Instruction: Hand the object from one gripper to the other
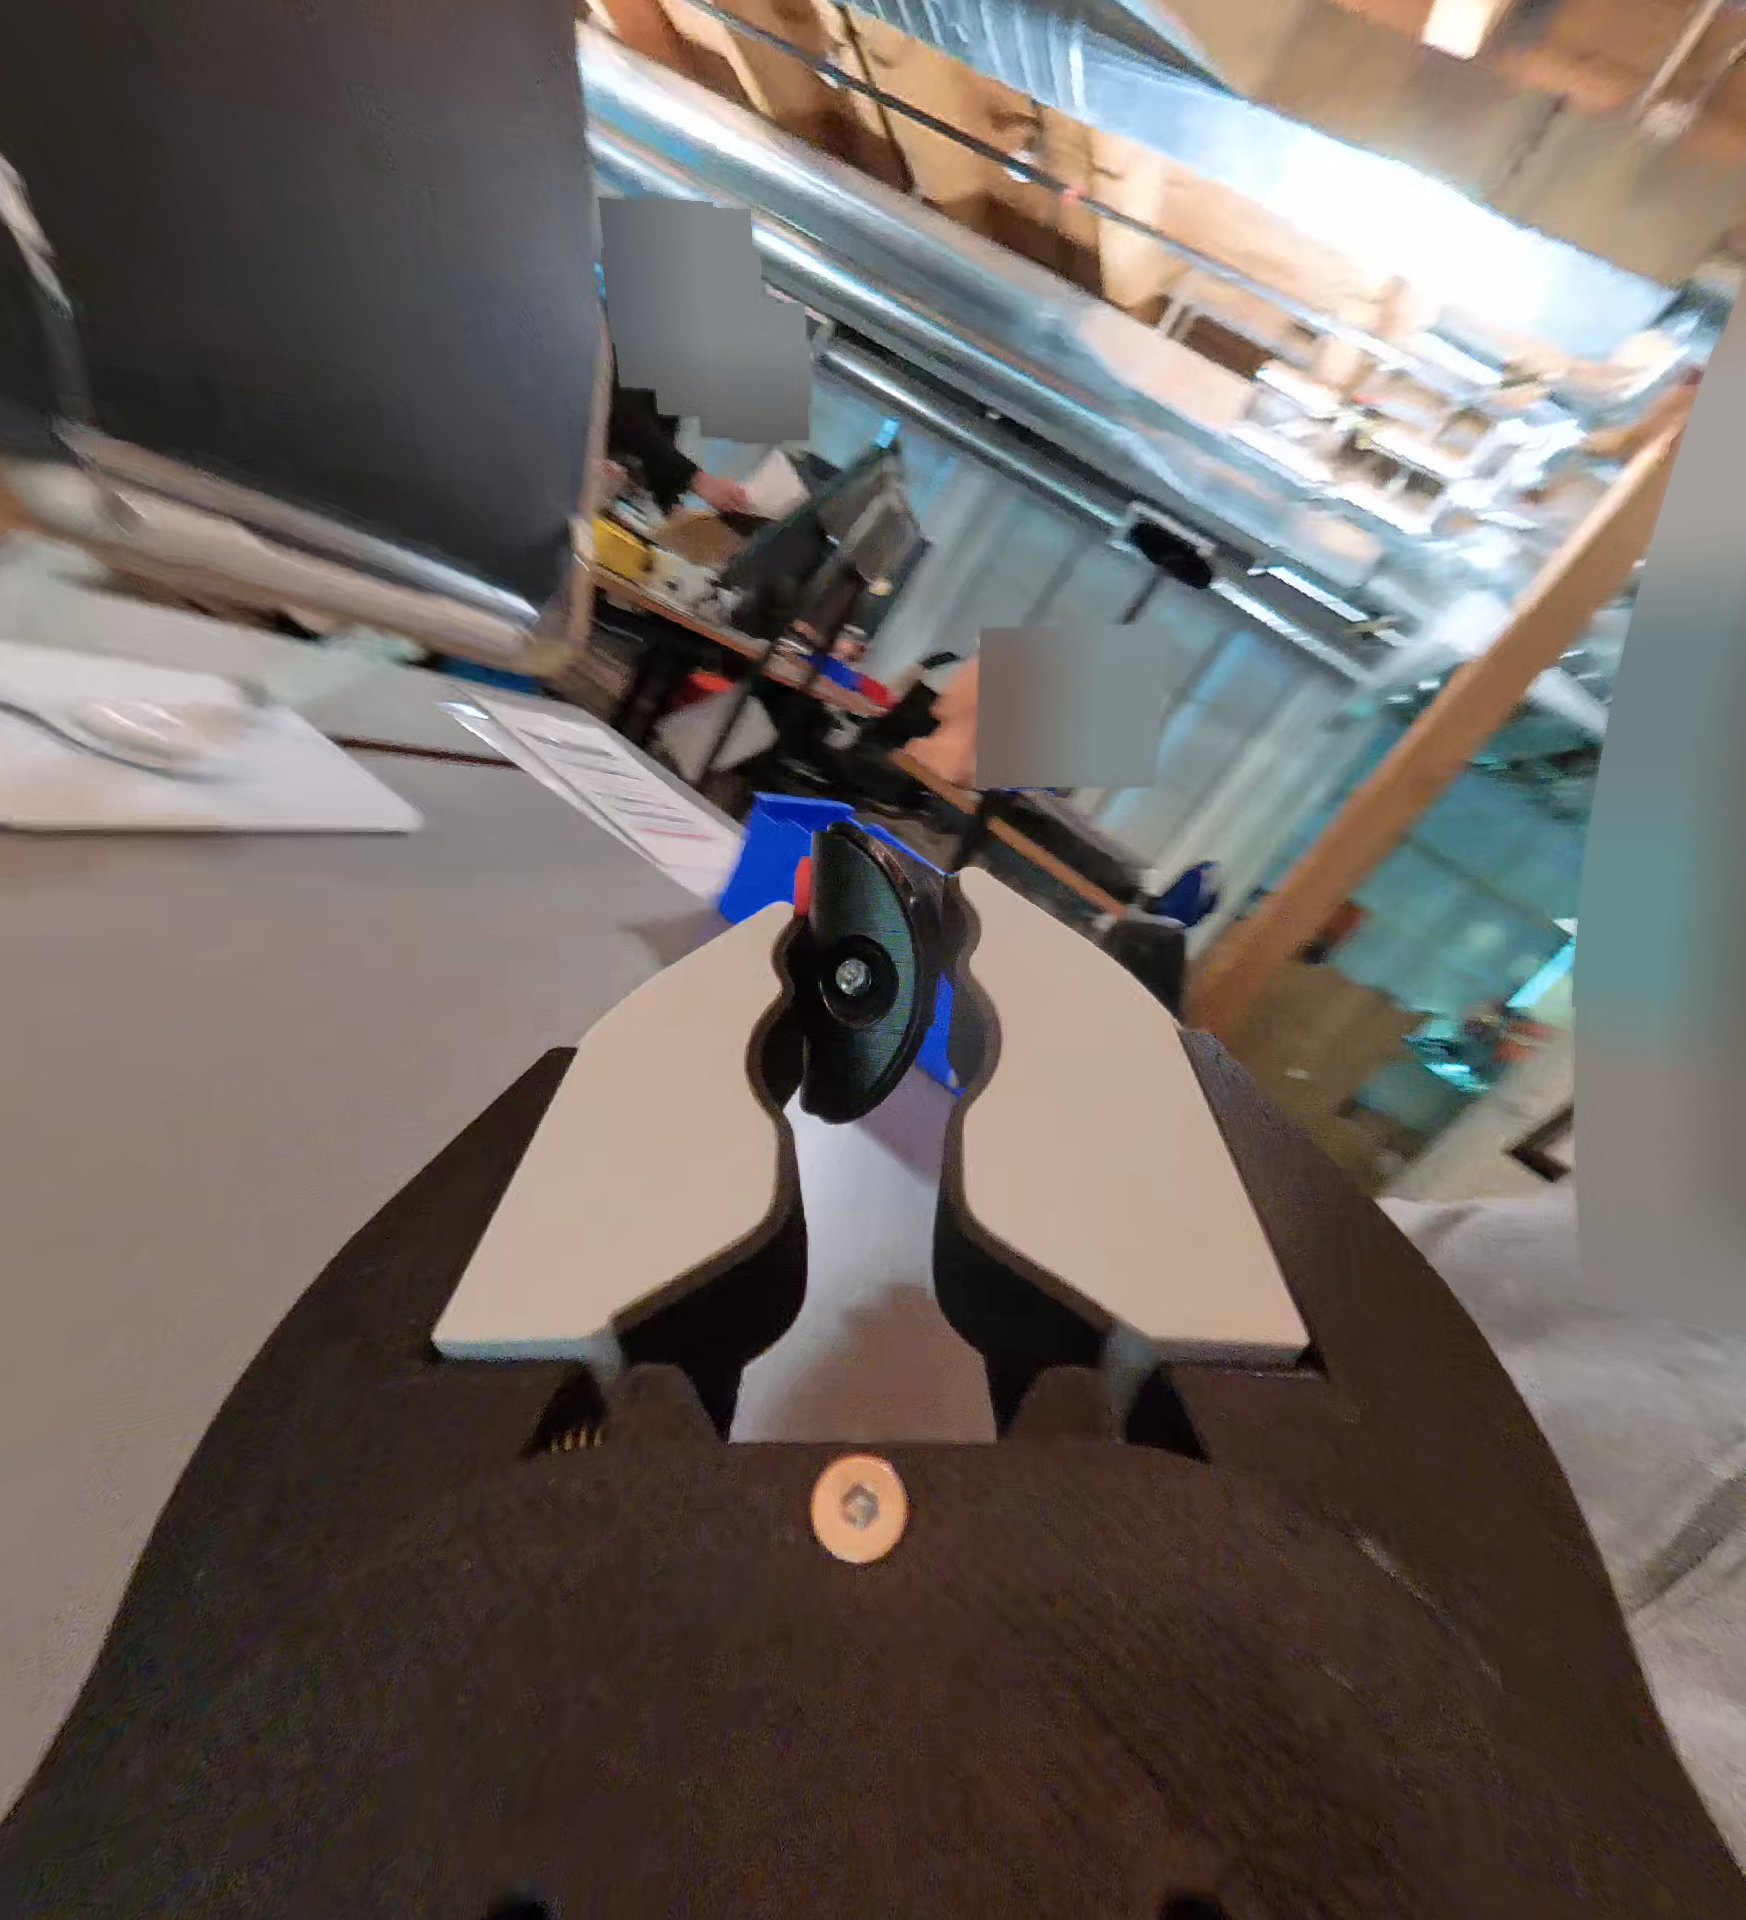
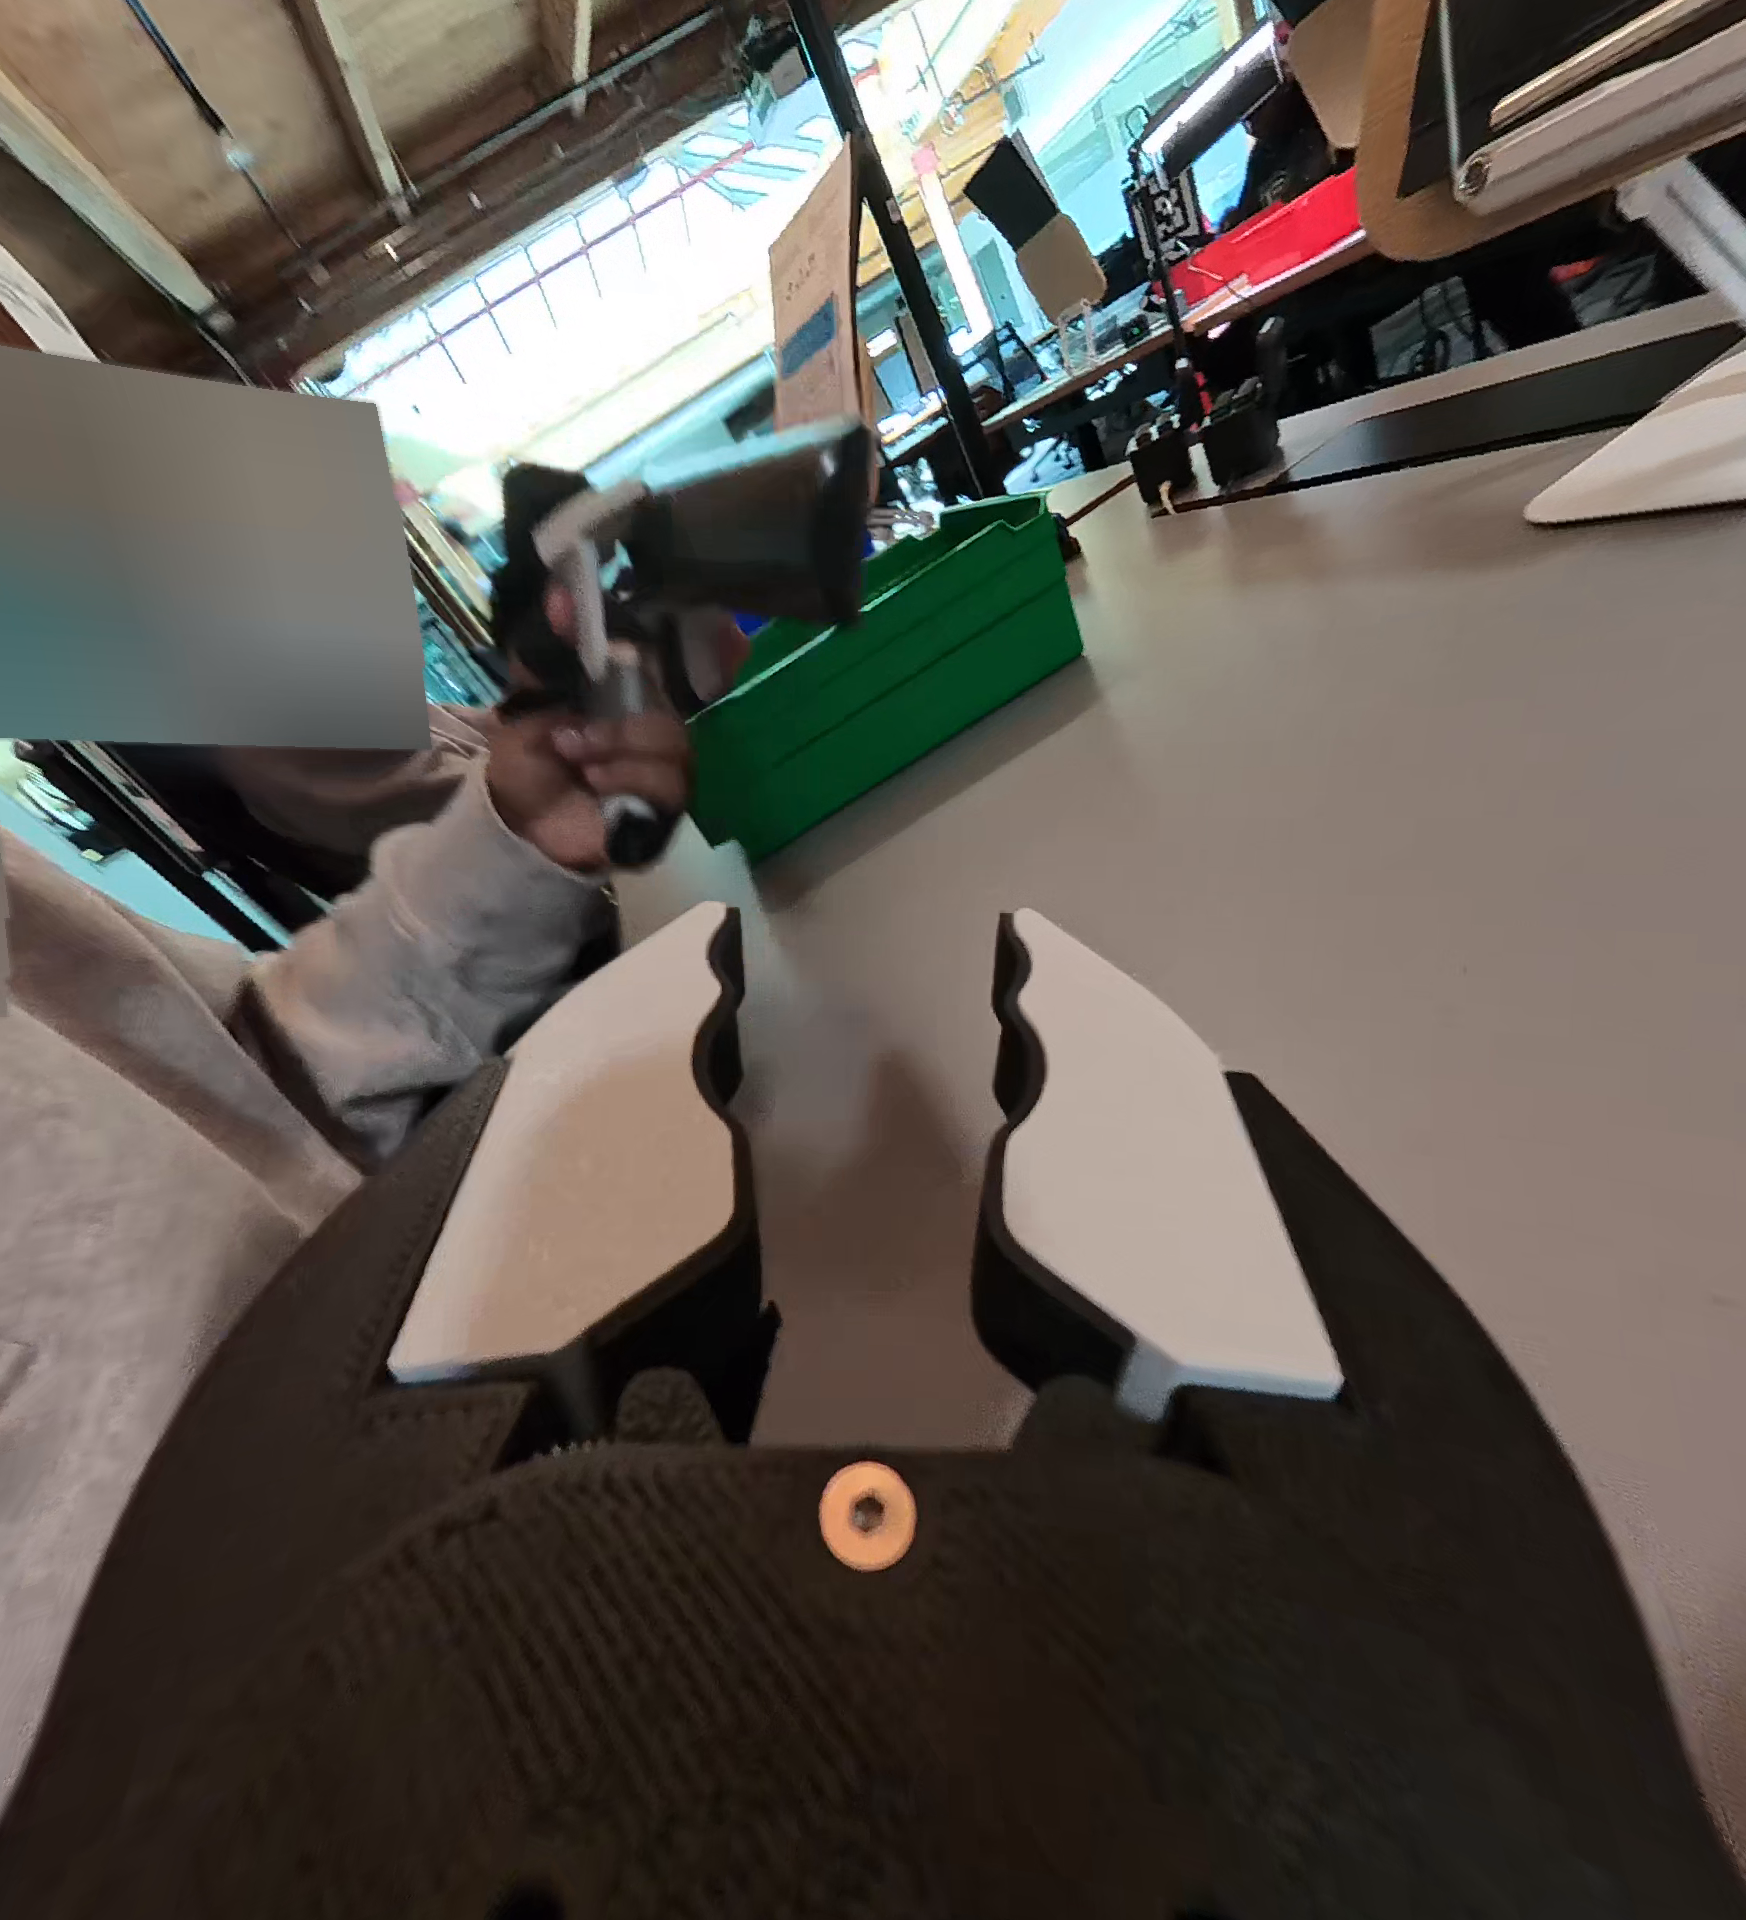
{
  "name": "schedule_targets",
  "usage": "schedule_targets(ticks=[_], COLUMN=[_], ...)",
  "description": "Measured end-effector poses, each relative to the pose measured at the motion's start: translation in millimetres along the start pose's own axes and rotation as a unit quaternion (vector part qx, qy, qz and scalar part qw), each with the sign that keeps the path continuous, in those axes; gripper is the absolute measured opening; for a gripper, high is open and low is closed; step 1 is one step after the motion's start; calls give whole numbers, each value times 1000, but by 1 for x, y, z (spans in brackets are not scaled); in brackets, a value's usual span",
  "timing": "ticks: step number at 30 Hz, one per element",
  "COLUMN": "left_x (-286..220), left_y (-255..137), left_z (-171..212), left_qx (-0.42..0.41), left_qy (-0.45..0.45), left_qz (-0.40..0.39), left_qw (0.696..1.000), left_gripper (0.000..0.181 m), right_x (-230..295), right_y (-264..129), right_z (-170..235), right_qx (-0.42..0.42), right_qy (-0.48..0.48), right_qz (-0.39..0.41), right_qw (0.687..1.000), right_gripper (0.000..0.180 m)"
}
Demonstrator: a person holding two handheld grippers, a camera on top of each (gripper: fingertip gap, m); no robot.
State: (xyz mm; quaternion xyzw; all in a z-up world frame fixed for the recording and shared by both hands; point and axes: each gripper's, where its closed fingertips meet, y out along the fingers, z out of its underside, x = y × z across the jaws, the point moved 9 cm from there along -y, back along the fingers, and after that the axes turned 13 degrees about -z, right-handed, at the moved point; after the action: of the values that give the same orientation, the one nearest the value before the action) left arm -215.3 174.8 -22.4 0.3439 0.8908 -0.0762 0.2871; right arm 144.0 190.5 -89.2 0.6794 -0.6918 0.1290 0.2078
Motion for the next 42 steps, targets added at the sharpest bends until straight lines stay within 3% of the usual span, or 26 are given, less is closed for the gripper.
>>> schedule_targets(ticks=[5,9,13,18,21,28,36,38,40,42], left_x=[-2,-13,-25,-22,-14,-10,-13,-16,-18,-18], left_y=[42,60,70,73,70,66,70,71,72,71], left_z=[70,93,107,111,108,108,115,117,117,117], left_qx=[57,91,107,107,89,61,86,96,95,94], left_qy=[-102,-156,-159,-163,-179,-215,-213,-196,-193,-197], left_qz=[42,84,90,79,59,59,77,76,75,77], left_qw=[992,980,977,978,978,973,970,973,974,973], left_gripper=[23,23,22,22,22,21,22,21,21,21], right_x=[2,-5,-8,-7,-10,-12,-15,-15,-14,-13], right_y=[-1,-6,-5,-2,-1,2,-7,-8,-8,-7], right_z=[0,8,16,22,28,29,23,23,23,22], right_qx=[-40,-64,-57,-37,-18,-22,-57,-46,-38,-43], right_qy=[77,132,182,195,216,229,223,222,214,211], right_qz=[-29,-29,-59,-74,-70,-82,-86,-88,-87,-94], right_qw=[996,989,980,977,974,970,969,970,972,972], right_gripper=[46,43,26,45,46,24,23,0,3,26])
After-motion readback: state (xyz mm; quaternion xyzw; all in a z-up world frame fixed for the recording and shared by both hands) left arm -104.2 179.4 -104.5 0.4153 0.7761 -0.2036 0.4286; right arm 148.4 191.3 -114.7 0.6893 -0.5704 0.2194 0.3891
